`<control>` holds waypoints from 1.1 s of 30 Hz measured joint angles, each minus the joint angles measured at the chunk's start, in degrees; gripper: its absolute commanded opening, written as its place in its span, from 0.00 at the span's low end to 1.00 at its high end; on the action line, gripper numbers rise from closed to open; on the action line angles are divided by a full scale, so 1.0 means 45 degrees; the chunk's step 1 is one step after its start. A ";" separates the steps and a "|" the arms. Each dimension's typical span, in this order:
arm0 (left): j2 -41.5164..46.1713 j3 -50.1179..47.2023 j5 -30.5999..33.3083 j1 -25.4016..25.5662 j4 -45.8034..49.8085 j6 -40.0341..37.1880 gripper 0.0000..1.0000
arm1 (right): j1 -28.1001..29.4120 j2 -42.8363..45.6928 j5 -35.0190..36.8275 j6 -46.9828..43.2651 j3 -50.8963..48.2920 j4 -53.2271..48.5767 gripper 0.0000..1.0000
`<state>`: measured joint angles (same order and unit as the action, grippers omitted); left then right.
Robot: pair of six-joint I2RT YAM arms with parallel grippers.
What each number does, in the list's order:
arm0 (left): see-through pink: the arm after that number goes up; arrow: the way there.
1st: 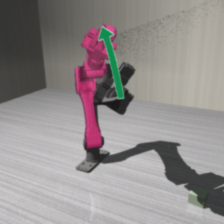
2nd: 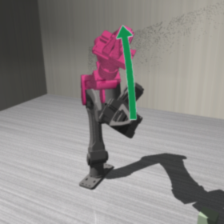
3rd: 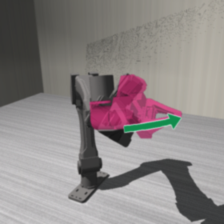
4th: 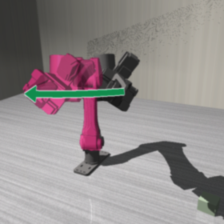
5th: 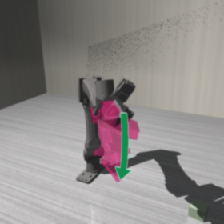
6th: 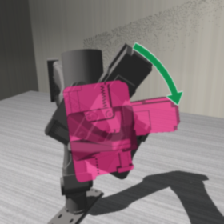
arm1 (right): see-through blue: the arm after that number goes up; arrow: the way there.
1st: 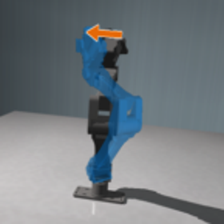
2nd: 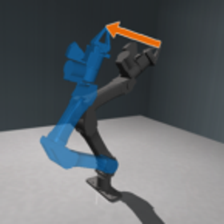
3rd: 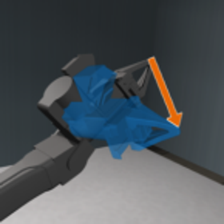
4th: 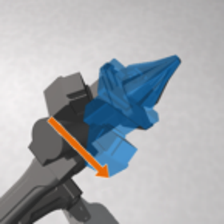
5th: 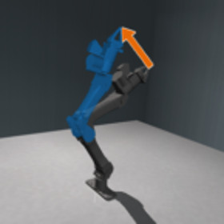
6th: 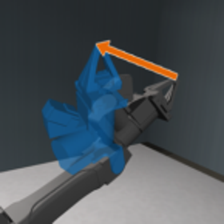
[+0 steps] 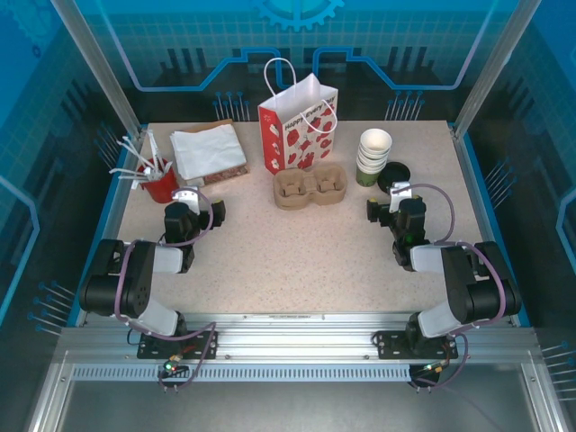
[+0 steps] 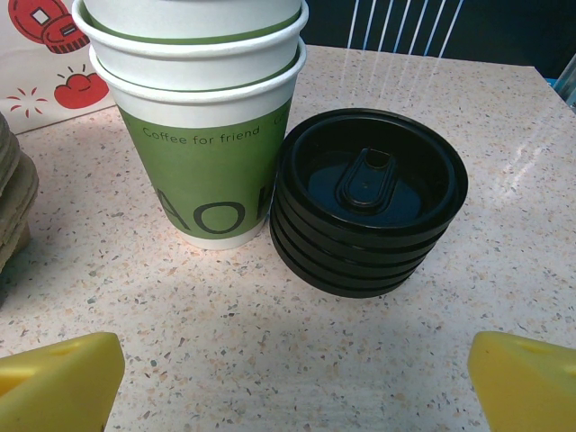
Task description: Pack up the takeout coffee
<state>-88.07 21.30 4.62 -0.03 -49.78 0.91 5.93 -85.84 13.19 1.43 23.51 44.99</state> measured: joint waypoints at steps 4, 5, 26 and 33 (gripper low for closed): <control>0.0024 0.0000 0.0029 0.0000 0.0000 0.0010 0.99 | 0.0005 0.0005 0.0117 0.0005 0.0000 -0.0034 1.00; 0.0126 -0.0005 0.0073 0.0000 0.0068 0.0015 0.99 | 0.0005 0.0034 0.0199 0.0000 -0.0015 -0.0063 1.00; 0.7121 0.4192 -0.2336 0.1457 1.0642 0.5916 0.99 | 0.2647 0.7563 0.1506 0.3507 0.4274 -1.1060 1.00; 0.6135 0.6416 -0.2900 0.3230 1.3663 0.5649 0.98 | 0.2939 0.6319 0.0578 0.2365 0.7140 -1.4251 0.99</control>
<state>-60.47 50.17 -8.43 14.50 11.70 26.33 19.16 -57.41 15.79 12.08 55.64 -19.14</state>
